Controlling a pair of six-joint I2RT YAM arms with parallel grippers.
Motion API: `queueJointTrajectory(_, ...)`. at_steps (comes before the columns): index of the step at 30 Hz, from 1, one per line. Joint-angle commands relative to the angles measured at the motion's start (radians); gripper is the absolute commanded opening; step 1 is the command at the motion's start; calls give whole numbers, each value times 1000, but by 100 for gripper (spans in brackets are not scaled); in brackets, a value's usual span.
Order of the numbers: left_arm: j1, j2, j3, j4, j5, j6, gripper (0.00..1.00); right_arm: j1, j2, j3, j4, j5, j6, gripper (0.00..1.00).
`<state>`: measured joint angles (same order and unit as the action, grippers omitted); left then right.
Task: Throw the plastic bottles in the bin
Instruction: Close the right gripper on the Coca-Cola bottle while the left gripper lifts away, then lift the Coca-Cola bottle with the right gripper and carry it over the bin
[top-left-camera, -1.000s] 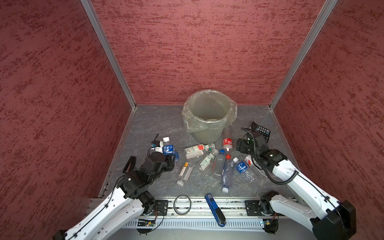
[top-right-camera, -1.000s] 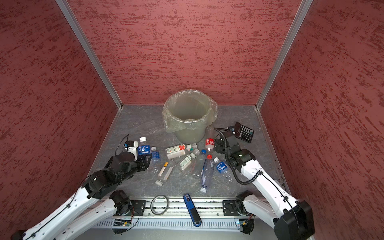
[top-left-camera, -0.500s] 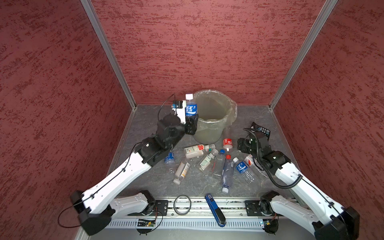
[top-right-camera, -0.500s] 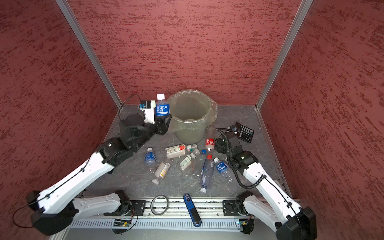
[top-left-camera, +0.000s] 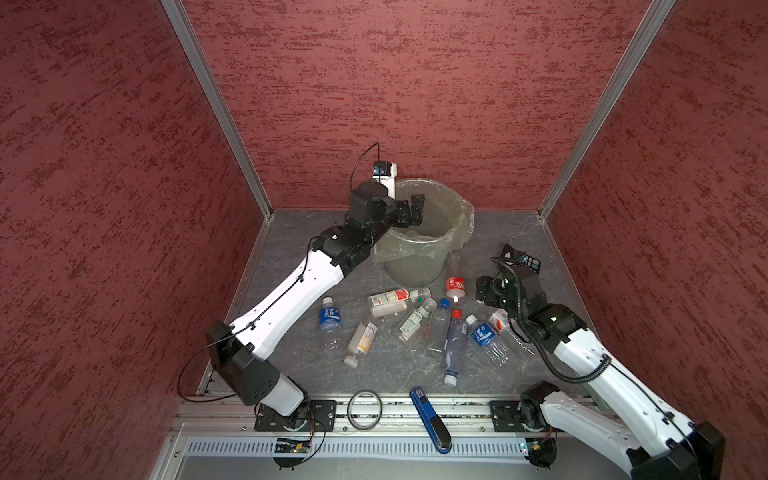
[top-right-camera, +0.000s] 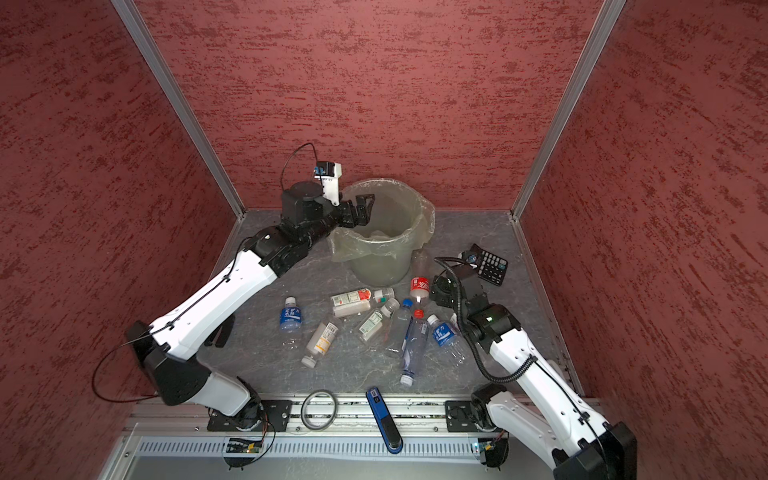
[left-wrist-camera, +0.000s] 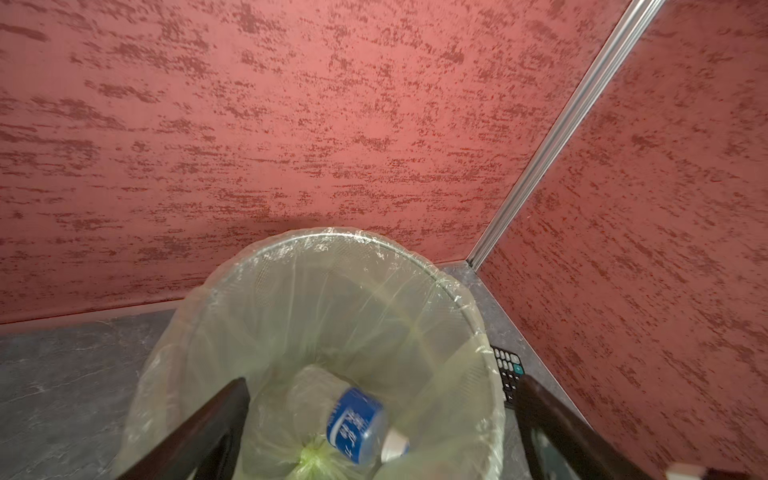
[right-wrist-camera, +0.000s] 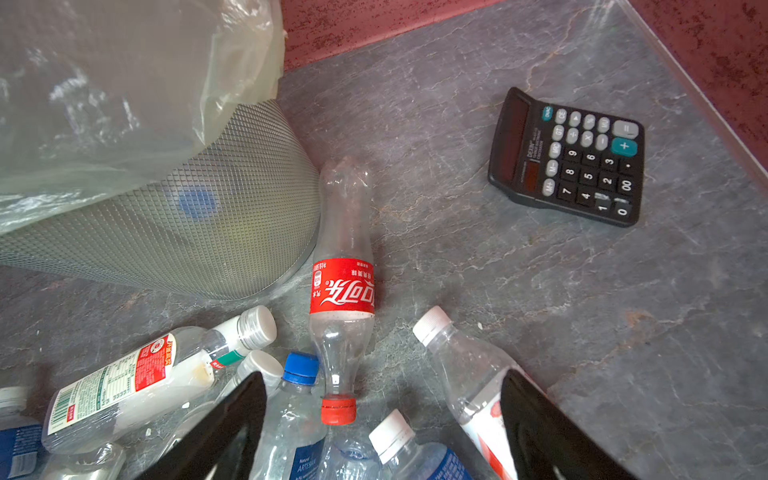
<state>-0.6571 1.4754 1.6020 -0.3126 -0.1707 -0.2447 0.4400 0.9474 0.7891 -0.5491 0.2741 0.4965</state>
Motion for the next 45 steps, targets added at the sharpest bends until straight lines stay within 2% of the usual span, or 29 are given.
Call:
queueJointTrajectory(1,-14,-153,-63,77,-25,31,100,-8,53,21,14,15,2,90)
queueJointTrajectory(7,-15,-322,-198,-13,-93,42,99,-7,235,74,49,24,-13,89)
queueJointTrajectory(10,-4,-415,-313,-39,-124,34,99,-9,316,95,111,22,-15,89)
queueJointTrajectory(15,21,-554,-530,-98,-161,-20,99,-32,439,111,242,-48,-12,91)
queueJointTrajectory(23,110,-744,-839,-205,-140,-145,99,-52,635,134,385,-127,-44,93)
queueJointTrajectory(27,163,-807,-926,-257,-95,-192,99,-60,716,167,389,-98,-74,93)
queueJointTrajectory(38,191,-834,-1027,-280,-49,-264,99,-69,843,246,345,-34,-111,72)
queueJointTrajectory(41,192,-825,-1028,-281,-49,-265,99,-78,834,233,342,-43,-104,54)
queueJointTrajectory(44,198,-823,-1018,-281,-59,-253,100,-86,783,187,358,-53,-87,42)
queueJointTrajectory(45,203,-822,-1014,-278,-56,-250,99,-86,760,172,359,-52,-83,41)
